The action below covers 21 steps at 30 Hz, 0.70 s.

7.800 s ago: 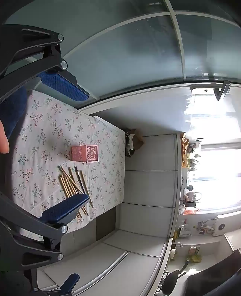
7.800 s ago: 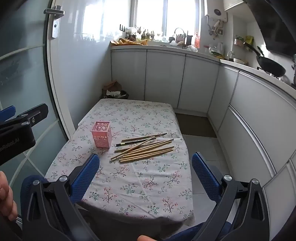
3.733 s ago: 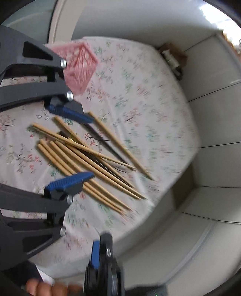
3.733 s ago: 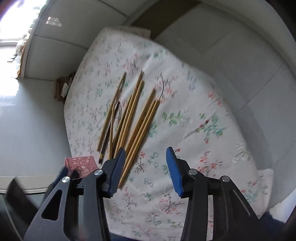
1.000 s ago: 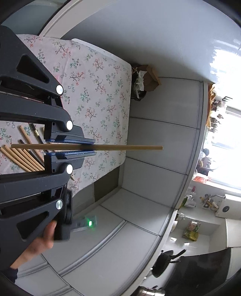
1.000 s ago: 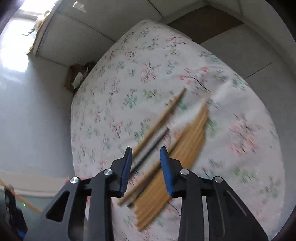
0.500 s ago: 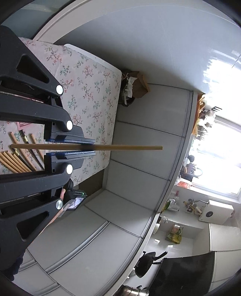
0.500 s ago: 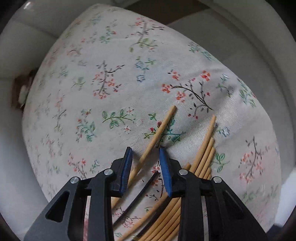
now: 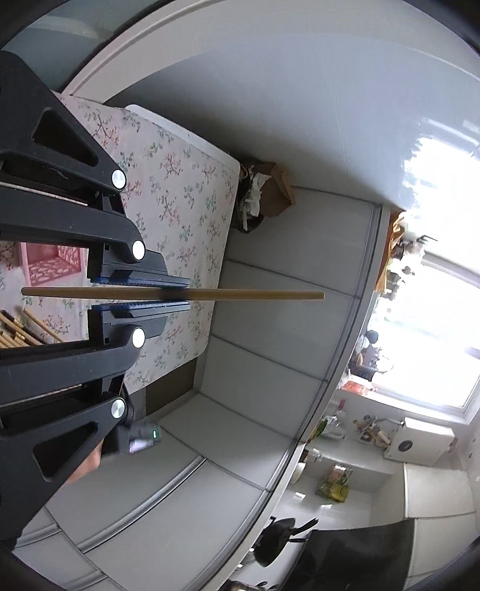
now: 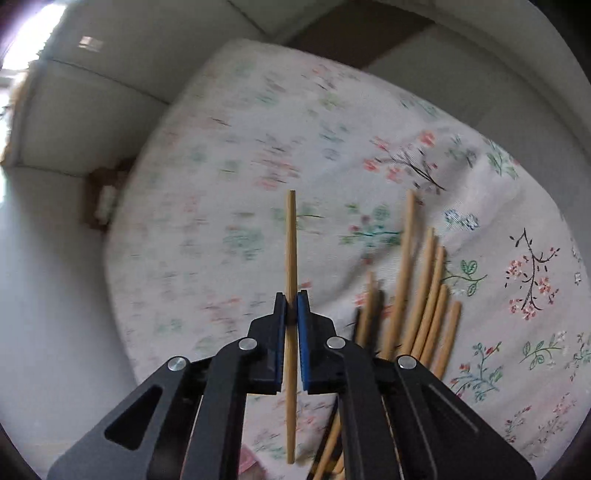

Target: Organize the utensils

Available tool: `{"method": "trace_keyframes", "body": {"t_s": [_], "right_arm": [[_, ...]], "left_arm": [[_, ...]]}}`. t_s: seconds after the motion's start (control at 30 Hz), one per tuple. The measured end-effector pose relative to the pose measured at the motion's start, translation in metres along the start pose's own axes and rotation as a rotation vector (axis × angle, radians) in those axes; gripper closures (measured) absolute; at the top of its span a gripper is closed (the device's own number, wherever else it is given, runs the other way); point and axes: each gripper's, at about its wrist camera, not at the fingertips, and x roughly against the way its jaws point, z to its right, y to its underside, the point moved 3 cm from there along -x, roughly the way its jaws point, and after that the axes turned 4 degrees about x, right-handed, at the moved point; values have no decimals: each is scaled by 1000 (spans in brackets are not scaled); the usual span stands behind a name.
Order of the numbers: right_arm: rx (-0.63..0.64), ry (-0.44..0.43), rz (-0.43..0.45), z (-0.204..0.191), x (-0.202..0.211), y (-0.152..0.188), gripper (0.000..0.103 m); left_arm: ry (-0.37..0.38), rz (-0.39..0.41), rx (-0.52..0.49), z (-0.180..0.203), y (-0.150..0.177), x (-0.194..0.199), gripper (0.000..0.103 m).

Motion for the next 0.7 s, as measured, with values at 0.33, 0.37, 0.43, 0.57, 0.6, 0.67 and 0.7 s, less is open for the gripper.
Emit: {"method": "trace_keyframes", "body": {"t_s": [0.33, 0.37, 0.43, 0.57, 0.6, 0.67, 0.7], "right_arm": [[409, -101, 334, -64, 103, 35, 97], [464, -115, 384, -73, 115, 42, 97], [520, -122, 435, -89, 122, 53, 97], [605, -200, 529, -112, 141, 66, 97], [619, -216, 547, -115, 148, 71, 97], [640, -244, 573, -123, 156, 78, 97], [654, -262, 583, -127, 160, 83, 97]], "left_arm": [[-48, 43, 9, -28, 4, -5, 97], [-57, 40, 5, -29, 5, -7, 97], [-68, 26, 3, -31, 8, -11, 97], [-93, 5, -19, -31, 13, -17, 97], [-107, -6, -33, -30, 16, -21, 97], [-125, -32, -42, -33, 19, -28, 97], [-139, -55, -41, -34, 22, -32, 97]]}}
